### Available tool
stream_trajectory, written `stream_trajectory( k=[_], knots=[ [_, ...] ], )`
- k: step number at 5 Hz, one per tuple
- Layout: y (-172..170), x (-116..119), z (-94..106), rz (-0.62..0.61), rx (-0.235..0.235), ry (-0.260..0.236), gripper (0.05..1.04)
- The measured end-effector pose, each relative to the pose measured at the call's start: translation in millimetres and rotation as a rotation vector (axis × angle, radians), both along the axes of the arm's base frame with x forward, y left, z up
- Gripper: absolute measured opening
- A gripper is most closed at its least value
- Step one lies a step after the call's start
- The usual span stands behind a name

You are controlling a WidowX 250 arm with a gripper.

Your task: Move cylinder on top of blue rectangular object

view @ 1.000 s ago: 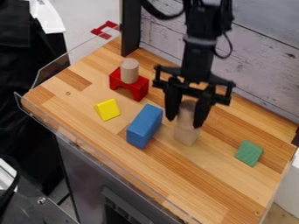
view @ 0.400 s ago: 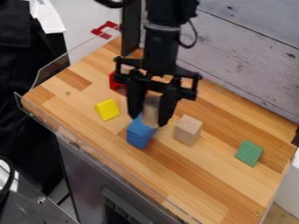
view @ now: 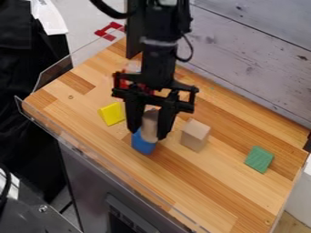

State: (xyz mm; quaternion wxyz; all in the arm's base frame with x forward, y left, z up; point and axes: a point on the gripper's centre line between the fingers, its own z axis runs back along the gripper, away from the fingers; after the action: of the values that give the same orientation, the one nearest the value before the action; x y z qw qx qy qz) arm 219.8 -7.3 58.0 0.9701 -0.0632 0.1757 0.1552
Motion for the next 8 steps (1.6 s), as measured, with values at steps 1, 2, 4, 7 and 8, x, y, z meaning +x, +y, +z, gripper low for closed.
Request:
stream_trajectory(
  k=[1, 2, 4, 7, 8],
  knots=[
    [5.6, 2.7, -3.9, 0.011, -0.014, -0.002, 0.518],
    [10.2, 4.3, -4.5, 0.020, -0.015, -0.005, 0.518],
    [11.8, 7.7, -8.3, 0.019, -0.019, -0.001, 0.518],
    [14.6, 20.2, -15.6, 0.021, -0.024, -0.017, 0.518],
    [16.3, 23.7, -15.8, 0.028, -0.025, -0.022, 0.518]
  ],
)
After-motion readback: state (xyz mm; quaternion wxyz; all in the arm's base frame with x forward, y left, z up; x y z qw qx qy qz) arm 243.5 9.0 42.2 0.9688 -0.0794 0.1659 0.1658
